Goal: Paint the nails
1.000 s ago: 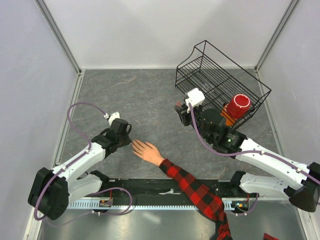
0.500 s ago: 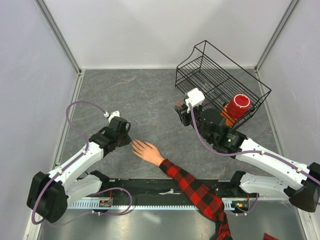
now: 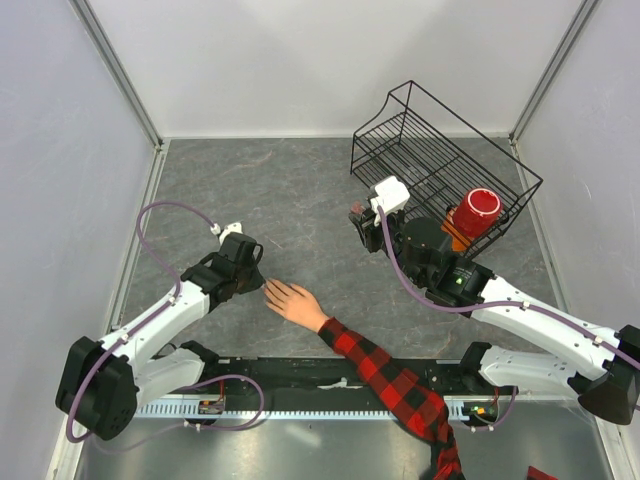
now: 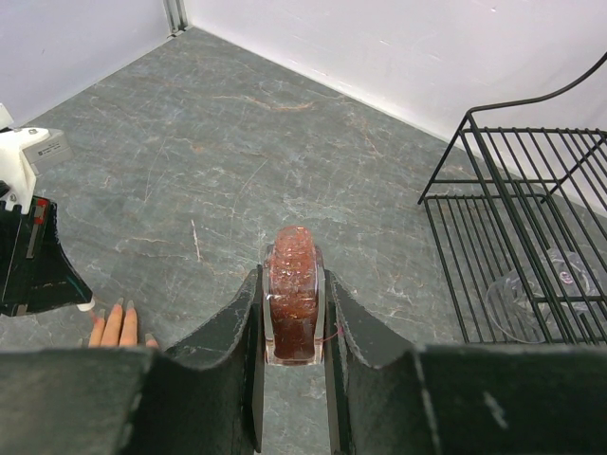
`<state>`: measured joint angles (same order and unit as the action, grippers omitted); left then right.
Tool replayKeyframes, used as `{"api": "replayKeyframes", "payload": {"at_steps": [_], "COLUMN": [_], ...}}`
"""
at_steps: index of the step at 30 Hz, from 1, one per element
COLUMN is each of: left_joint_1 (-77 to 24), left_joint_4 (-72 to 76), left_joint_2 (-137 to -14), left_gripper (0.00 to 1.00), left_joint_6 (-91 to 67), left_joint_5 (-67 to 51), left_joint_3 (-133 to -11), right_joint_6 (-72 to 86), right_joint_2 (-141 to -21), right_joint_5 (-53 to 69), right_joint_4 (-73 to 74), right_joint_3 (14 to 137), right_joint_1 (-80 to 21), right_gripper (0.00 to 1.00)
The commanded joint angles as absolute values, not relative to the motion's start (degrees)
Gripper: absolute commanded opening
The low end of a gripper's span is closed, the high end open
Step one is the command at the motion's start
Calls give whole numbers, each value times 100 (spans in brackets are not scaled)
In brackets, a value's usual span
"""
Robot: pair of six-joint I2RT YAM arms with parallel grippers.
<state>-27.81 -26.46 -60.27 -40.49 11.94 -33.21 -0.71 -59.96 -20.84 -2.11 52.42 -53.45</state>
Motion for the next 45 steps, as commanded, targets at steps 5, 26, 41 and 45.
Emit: {"api": "replayKeyframes", "payload": {"at_steps": [5, 26, 41, 45], "left_joint_1": [-2751, -2751, -2751, -2751], "left_joint_4": [-2303, -2373, -2285, -2259], "left_joint_2": [-6038, -6249, -6372, -6416], "left_gripper": [2, 2, 2, 2], "left_joint_6": [-4061, -4096, -4025, -4017], "left_joint_5": [1283, 1441, 1494, 1503], "left_joint_3": [-3366, -3331, -3349, -3349], "right_joint_6": [-18, -17, -18, -9], "right_joint_2": [-5933, -5977, -5977, -6003], "right_joint_5": [-2057, -2030, -2004, -1978], "right_joint_4": [-378, -378, -378, -378], "right_joint_3": [5458, 5467, 5467, 5484], "right_joint_1": [-5317, -5309, -5291, -5282], "right_gripper": [0, 0, 0, 0]}}
